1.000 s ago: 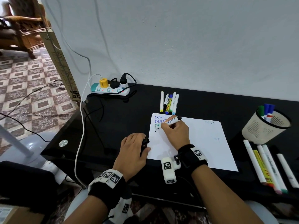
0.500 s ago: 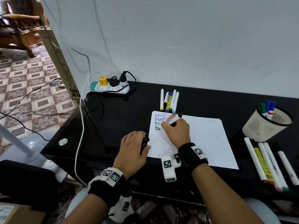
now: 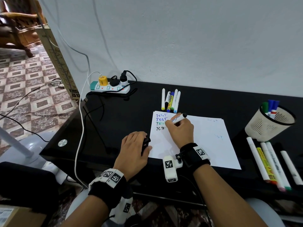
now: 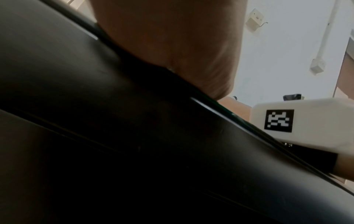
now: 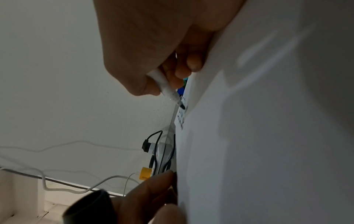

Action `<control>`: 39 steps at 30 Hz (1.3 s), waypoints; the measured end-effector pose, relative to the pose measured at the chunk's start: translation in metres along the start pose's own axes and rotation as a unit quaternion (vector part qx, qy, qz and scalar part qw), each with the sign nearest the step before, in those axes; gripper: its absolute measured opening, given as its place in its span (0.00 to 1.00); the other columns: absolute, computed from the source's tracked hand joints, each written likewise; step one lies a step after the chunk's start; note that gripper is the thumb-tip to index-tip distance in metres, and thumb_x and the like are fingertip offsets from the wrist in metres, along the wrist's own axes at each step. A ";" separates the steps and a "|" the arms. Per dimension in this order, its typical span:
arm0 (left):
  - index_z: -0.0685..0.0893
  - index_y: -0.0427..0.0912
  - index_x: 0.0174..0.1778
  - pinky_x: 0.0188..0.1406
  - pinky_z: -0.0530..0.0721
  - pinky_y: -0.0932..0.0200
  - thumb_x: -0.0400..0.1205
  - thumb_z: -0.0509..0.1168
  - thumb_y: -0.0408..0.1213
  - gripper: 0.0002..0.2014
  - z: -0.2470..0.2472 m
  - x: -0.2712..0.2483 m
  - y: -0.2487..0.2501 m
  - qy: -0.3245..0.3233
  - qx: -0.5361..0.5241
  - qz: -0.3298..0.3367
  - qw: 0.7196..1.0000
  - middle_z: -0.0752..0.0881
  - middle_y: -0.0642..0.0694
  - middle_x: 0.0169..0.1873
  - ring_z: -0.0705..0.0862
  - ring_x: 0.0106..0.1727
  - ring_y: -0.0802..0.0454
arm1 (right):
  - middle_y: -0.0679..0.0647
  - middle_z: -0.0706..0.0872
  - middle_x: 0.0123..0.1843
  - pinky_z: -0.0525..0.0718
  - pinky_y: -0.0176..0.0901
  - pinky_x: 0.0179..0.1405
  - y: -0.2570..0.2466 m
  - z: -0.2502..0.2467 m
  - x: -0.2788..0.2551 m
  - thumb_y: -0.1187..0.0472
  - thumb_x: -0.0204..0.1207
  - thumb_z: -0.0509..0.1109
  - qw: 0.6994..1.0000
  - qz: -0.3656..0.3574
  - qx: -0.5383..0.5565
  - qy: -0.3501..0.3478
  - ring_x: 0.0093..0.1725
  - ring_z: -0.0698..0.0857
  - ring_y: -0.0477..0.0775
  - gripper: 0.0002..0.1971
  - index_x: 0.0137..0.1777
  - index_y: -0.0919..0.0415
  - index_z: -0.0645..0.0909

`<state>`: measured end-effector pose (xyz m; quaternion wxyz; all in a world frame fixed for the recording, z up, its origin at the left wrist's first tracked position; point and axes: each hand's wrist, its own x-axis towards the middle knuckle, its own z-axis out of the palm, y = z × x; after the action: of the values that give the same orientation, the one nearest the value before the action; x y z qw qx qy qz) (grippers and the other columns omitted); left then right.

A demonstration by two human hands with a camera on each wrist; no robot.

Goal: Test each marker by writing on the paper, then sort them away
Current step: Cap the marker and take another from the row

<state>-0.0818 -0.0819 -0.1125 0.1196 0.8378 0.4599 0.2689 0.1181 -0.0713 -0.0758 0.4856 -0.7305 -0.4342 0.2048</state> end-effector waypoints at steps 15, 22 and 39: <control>0.74 0.51 0.64 0.75 0.63 0.53 0.81 0.64 0.47 0.16 0.000 0.000 0.000 -0.001 -0.008 0.000 1.000 0.78 0.57 0.63 0.71 0.71 0.57 | 0.47 0.83 0.29 0.73 0.36 0.31 -0.001 -0.003 0.001 0.59 0.75 0.72 0.998 0.030 0.023 0.058 0.31 0.82 0.44 0.09 0.36 0.59 0.76; 0.73 0.51 0.63 0.76 0.63 0.52 0.81 0.63 0.48 0.16 -0.004 0.000 0.004 -0.023 0.000 -0.009 1.000 0.77 0.57 0.64 0.70 0.71 0.56 | 0.46 0.87 0.35 0.83 0.42 0.45 0.001 -0.015 0.000 0.62 0.77 0.76 0.988 0.060 0.132 0.048 0.37 0.85 0.47 0.07 0.40 0.51 0.84; 0.73 0.48 0.46 0.37 0.79 0.51 0.88 0.57 0.48 0.09 -0.113 -0.014 0.102 -0.114 -0.200 0.084 0.970 0.80 0.51 0.33 0.78 0.34 0.51 | 0.57 0.78 0.29 0.73 0.39 0.25 -0.091 -0.134 -0.105 0.64 0.86 0.68 0.957 -0.076 0.269 -0.080 0.30 0.75 0.53 0.08 0.45 0.66 0.81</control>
<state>-0.0794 -0.1543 0.0217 0.3135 0.8574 0.3082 0.2676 0.1190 -0.2164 0.0518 0.6419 -0.5189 -0.4547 0.3346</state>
